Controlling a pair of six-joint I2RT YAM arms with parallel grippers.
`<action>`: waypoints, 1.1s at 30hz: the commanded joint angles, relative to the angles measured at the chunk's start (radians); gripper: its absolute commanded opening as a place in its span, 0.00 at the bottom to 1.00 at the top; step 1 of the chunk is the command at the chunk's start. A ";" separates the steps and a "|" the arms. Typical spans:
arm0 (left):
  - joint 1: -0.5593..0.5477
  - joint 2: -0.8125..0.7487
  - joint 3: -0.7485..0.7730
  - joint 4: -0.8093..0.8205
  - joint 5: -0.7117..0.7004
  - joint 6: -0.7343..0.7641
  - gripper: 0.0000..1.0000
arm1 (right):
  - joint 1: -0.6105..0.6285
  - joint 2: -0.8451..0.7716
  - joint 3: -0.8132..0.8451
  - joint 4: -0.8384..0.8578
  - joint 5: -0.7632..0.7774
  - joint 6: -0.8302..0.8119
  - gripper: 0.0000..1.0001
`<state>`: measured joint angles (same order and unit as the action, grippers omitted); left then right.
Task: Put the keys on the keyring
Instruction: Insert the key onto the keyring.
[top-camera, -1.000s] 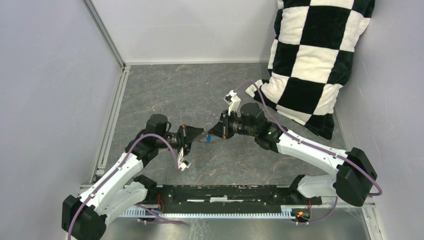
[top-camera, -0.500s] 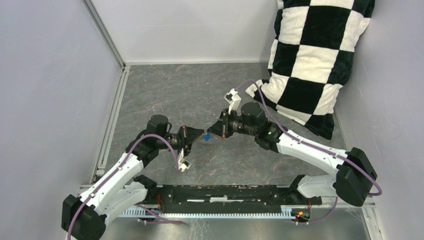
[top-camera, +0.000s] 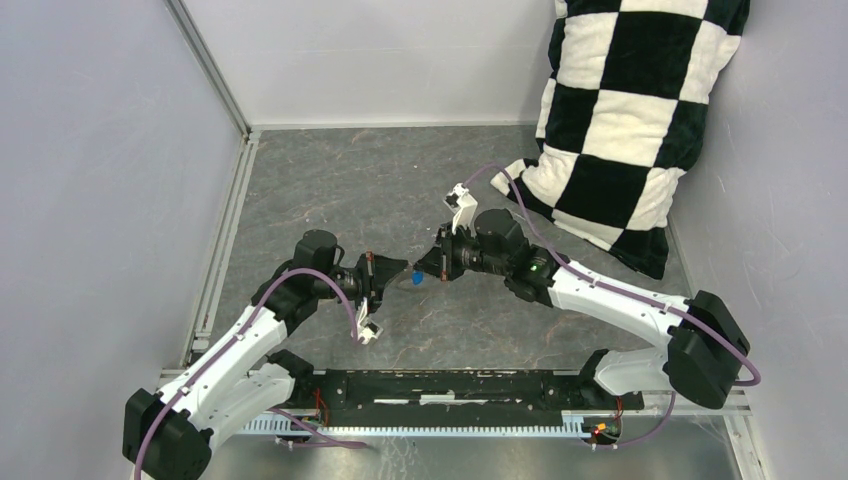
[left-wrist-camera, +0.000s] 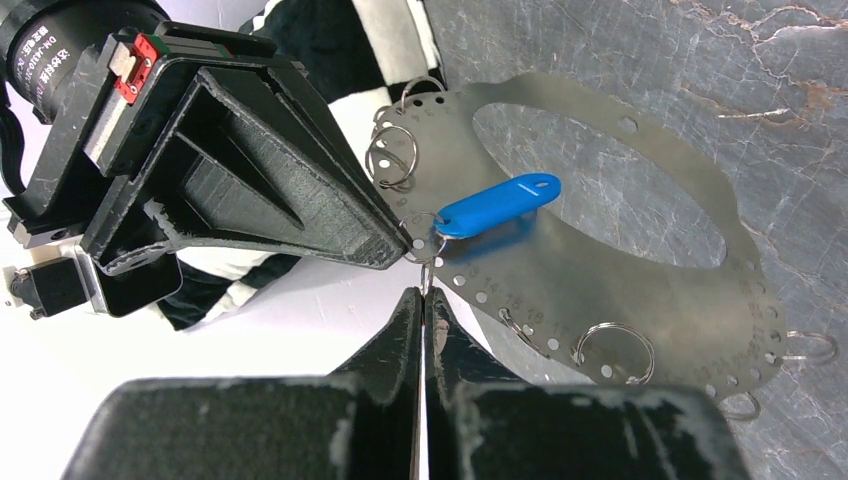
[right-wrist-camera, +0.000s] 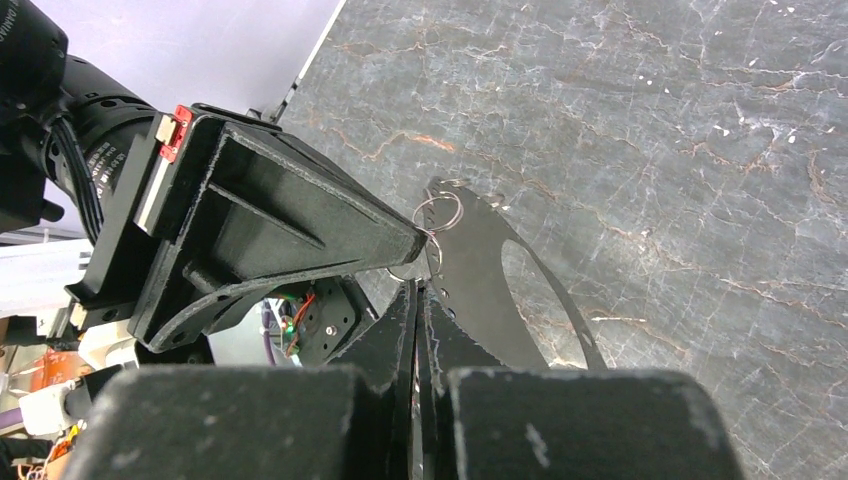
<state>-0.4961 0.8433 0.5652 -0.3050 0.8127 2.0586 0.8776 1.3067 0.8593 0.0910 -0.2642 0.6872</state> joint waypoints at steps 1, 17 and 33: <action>-0.007 -0.016 0.000 0.024 0.016 0.616 0.02 | 0.014 0.007 0.030 0.007 0.037 -0.022 0.00; -0.012 -0.020 -0.005 0.017 0.000 0.617 0.02 | 0.021 -0.022 0.017 0.073 0.040 0.004 0.00; -0.015 -0.019 -0.001 0.012 -0.021 0.615 0.02 | 0.023 -0.005 -0.006 0.093 -0.006 0.030 0.00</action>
<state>-0.5064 0.8387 0.5594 -0.3077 0.7879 2.0586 0.8951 1.3102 0.8551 0.1307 -0.2531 0.7063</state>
